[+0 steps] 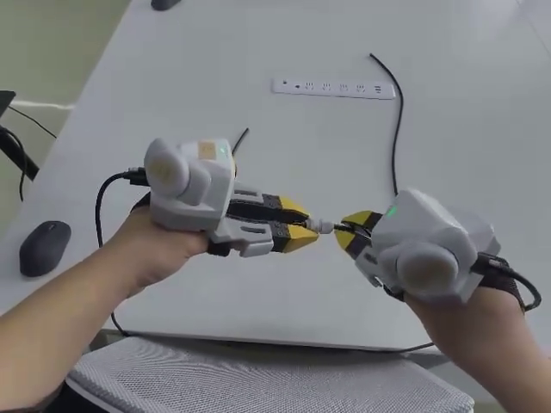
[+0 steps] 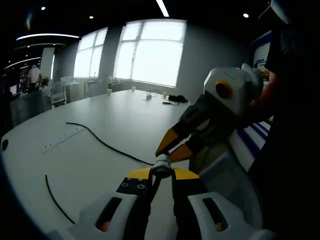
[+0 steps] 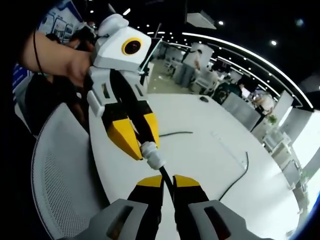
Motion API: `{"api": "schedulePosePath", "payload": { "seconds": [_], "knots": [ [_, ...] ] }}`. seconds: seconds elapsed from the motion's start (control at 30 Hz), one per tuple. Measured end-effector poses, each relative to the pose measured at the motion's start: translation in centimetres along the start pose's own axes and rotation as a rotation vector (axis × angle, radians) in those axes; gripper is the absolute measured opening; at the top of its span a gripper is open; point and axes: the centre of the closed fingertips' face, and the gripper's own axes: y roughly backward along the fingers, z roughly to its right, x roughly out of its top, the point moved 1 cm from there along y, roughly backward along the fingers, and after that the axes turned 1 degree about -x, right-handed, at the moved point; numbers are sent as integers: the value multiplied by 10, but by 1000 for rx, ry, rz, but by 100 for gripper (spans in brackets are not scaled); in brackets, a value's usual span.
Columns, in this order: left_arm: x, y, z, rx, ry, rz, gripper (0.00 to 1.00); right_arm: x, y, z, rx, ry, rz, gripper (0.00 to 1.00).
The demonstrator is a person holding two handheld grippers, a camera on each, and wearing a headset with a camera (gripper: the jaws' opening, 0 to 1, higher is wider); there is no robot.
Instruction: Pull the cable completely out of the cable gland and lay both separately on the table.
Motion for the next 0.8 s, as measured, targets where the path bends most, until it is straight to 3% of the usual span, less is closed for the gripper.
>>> {"api": "schedulePosePath", "payload": {
  "seconds": [0.4, 0.8],
  "knots": [
    [2, 0, -3, 8, -9, 7, 15, -16, -1, 13, -19, -162, -21, 1],
    [4, 1, -3, 6, 0, 23, 15, -52, -3, 30, -61, -312, -68, 0]
  ]
}}
